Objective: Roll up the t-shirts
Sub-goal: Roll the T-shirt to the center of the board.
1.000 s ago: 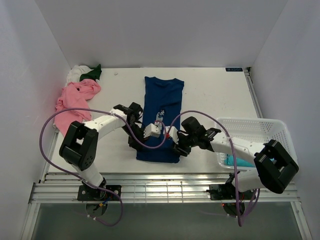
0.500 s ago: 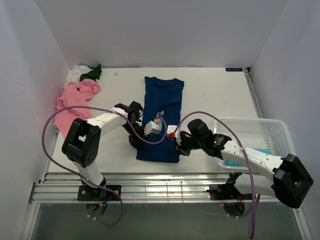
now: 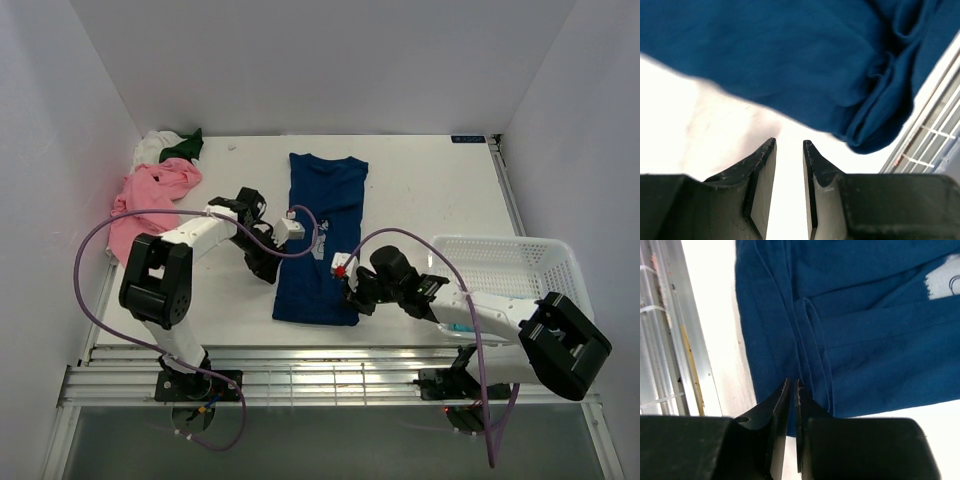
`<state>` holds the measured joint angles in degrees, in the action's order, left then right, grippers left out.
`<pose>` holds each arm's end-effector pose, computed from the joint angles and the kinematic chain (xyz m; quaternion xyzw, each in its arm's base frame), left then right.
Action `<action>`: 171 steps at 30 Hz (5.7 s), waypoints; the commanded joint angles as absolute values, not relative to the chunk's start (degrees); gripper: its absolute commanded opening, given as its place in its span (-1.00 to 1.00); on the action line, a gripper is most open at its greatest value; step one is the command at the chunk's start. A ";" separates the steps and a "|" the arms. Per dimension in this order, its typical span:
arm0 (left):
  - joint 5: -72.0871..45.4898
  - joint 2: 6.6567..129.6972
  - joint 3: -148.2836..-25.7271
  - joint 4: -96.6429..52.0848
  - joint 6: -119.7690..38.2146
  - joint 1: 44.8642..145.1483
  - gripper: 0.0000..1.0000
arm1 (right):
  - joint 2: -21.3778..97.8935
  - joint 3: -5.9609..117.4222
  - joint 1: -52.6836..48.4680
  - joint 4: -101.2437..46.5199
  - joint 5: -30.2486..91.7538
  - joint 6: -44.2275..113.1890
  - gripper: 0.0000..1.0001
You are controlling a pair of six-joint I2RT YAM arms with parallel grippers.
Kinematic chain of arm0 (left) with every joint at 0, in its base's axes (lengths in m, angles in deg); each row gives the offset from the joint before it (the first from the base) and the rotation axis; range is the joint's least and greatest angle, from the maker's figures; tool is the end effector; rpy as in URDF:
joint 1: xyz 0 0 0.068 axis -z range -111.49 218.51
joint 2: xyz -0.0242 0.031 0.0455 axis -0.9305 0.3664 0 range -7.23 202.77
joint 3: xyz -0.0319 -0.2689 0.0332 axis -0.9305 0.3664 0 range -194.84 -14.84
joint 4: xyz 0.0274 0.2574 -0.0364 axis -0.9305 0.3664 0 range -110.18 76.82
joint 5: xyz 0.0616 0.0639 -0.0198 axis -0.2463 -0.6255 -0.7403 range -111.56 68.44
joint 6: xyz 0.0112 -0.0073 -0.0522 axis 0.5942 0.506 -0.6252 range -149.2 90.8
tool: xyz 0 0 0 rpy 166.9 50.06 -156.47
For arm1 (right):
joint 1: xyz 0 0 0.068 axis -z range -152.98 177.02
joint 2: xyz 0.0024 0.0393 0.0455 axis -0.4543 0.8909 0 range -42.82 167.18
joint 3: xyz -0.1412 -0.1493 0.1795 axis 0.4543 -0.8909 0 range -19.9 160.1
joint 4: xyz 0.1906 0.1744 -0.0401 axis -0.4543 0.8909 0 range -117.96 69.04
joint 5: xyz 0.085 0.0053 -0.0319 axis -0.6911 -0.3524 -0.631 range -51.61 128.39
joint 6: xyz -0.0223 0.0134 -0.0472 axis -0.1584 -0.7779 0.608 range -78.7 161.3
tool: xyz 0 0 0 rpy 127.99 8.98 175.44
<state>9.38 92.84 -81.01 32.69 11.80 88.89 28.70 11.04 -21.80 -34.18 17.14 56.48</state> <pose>0.2831 -0.1248 0.1822 0.4982 0.8246 -0.2575 0.0745 0.1550 0.1966 0.1897 -0.5336 0.6915 0.2889 0.3919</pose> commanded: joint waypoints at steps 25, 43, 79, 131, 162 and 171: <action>6.65 50.78 -45.78 15.51 45.51 108.06 0.21 | 32.41 14.73 -21.32 -31.65 26.09 56.68 -0.77; 0.59 64.93 -48.68 8.92 34.79 108.15 0.18 | 22.58 11.66 -21.67 -25.94 23.02 73.18 -0.25; 1.10 66.51 -54.10 14.59 25.74 107.62 -1.00 | 32.94 15.85 -28.00 -20.17 24.87 78.12 -0.75; 17.73 100.35 -85.94 45.48 22.75 92.41 -0.98 | 21.51 15.88 -19.63 -23.17 13.27 62.23 -0.28; 2.44 59.15 -56.87 13.15 21.08 104.08 0.17 | 39.00 18.85 -20.18 -28.31 19.50 53.60 -0.63; -5.83 53.06 -44.99 5.58 26.78 109.29 0.29 | 39.61 19.29 -20.09 -28.05 20.11 53.60 -0.64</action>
<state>-2.36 53.61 -45.60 11.16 24.47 108.73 39.04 17.11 -20.25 -28.03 19.89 53.46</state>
